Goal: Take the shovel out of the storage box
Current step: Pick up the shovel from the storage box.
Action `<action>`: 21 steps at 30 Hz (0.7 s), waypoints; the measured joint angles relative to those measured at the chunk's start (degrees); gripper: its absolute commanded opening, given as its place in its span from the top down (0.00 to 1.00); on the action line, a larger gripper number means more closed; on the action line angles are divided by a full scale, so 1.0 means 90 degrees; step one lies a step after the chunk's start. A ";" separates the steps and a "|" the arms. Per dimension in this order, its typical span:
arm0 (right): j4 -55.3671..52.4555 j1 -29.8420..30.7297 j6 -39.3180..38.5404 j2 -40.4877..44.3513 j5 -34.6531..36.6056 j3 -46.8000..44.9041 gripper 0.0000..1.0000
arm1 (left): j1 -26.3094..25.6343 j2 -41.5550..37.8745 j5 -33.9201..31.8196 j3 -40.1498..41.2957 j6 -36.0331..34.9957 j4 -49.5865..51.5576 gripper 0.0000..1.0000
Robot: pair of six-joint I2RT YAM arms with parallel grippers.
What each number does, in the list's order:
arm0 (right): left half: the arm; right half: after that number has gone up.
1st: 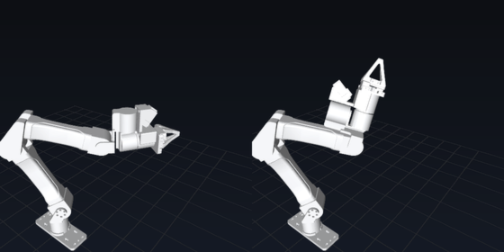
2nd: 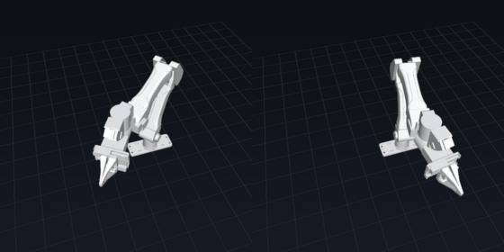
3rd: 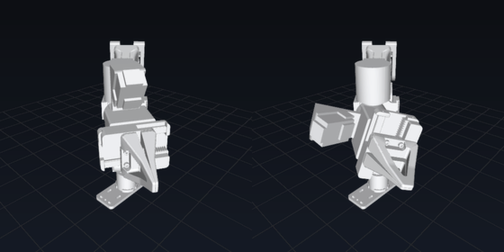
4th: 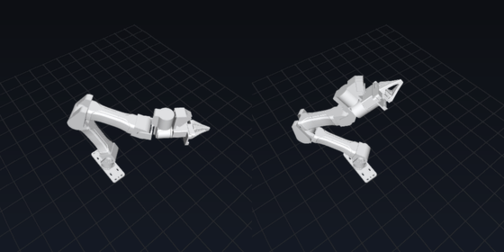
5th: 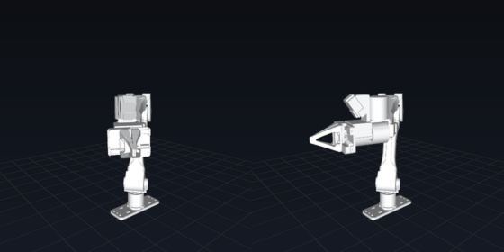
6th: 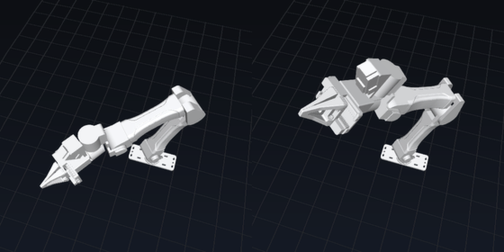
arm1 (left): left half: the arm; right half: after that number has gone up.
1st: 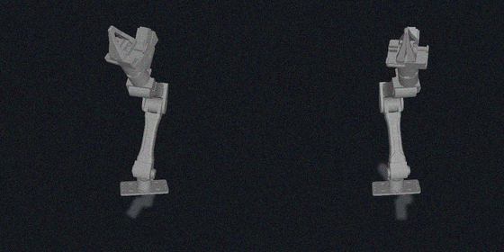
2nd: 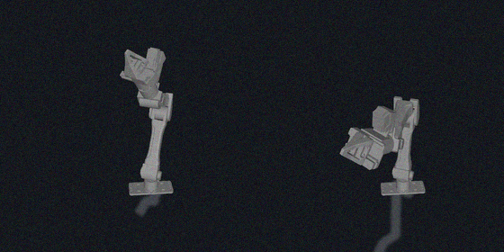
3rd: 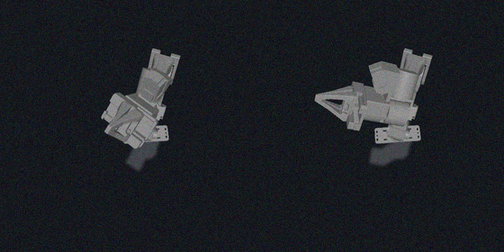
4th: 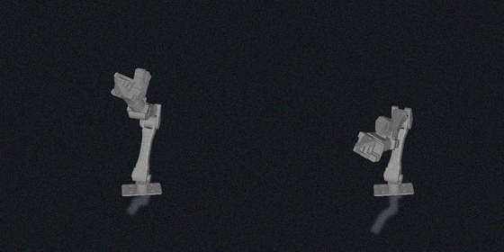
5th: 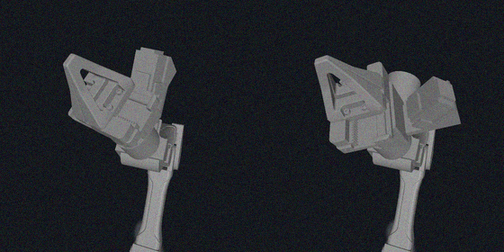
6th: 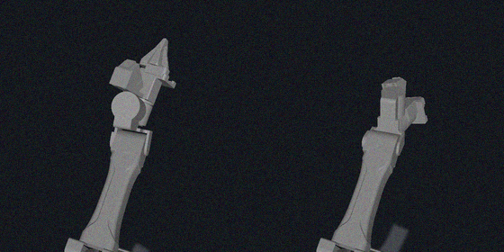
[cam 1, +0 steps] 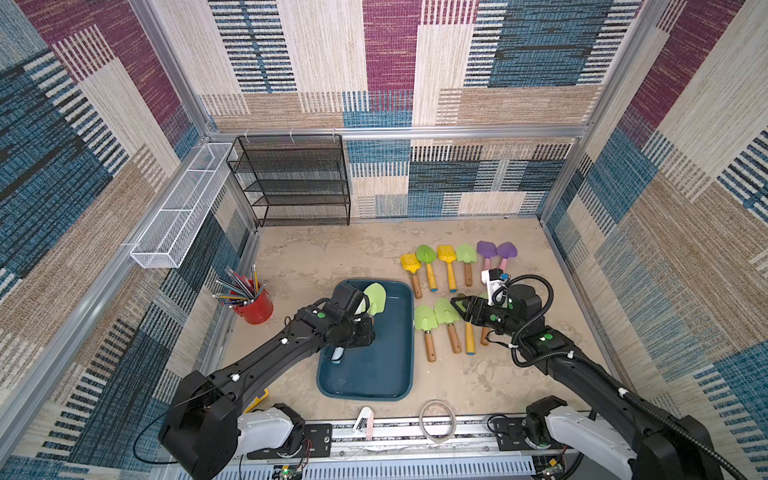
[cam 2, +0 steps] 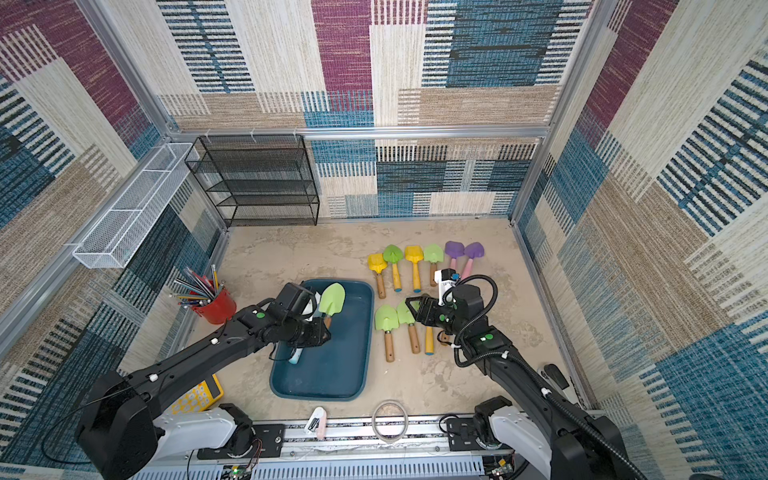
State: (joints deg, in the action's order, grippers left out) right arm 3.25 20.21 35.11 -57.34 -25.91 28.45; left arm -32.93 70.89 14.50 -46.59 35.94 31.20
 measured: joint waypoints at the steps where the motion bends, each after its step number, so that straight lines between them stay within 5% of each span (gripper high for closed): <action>1: 0.0238 0.0080 0.0112 -0.0146 -0.0240 0.0000 0.41 | 0.0087 -0.0092 0.0240 0.0097 0.0083 -0.0160 1.00; 11: 0.2455 0.0746 0.1042 -0.1644 -0.1812 0.0155 0.41 | 0.0612 -0.0270 0.2414 0.1401 0.1661 -0.2754 1.00; 21: 0.4201 0.1110 0.1991 -0.2781 -0.2390 0.0284 0.41 | 0.0729 -0.0170 0.3288 0.2047 0.3019 -0.5175 1.00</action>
State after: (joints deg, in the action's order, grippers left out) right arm 41.06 30.20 53.04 -82.37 -47.42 31.00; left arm -26.37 69.36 44.10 -28.16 63.11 -15.38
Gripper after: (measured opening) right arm 0.585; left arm 0.263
